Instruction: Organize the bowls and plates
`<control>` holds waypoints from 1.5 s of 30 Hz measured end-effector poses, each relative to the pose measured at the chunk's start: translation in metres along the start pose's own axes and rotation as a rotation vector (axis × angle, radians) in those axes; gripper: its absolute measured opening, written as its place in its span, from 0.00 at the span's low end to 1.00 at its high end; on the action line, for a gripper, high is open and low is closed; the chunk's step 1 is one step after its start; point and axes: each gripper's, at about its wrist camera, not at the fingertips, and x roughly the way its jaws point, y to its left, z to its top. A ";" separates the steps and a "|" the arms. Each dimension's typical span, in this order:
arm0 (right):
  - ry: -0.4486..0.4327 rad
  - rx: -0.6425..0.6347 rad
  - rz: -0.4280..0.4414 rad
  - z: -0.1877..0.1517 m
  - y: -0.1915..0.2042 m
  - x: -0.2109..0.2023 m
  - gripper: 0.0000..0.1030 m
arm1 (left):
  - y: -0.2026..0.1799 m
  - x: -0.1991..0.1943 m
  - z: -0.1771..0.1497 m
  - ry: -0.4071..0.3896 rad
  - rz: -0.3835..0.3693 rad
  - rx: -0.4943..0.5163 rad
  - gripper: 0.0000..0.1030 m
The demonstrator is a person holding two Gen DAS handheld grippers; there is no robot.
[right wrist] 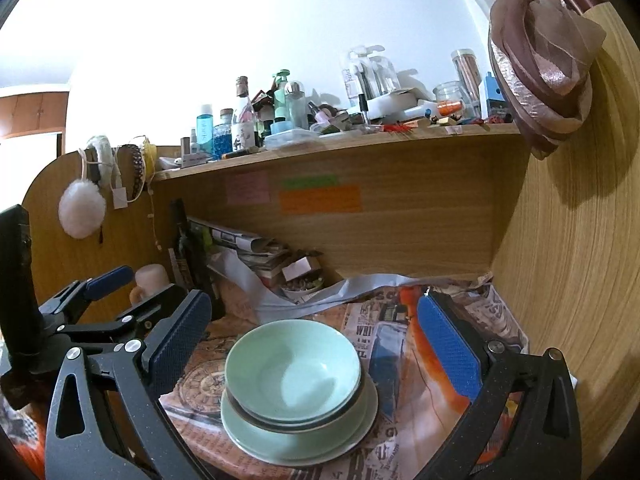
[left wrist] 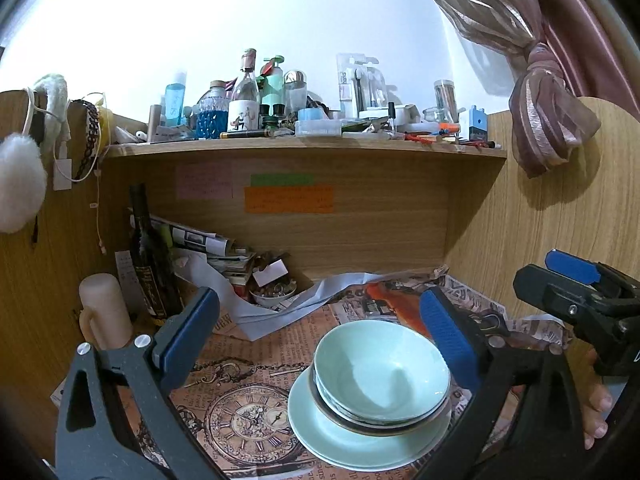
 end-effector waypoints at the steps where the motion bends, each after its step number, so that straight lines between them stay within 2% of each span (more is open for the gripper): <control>1: -0.001 -0.001 0.000 0.000 0.000 0.000 1.00 | 0.000 -0.001 0.000 -0.002 0.002 0.002 0.99; 27: 0.008 0.021 0.012 -0.005 -0.003 0.001 1.00 | -0.007 -0.004 -0.003 -0.014 0.003 0.031 1.00; 45: 0.009 0.019 0.012 -0.005 -0.003 0.002 1.00 | -0.009 0.000 -0.003 0.000 -0.026 0.021 1.00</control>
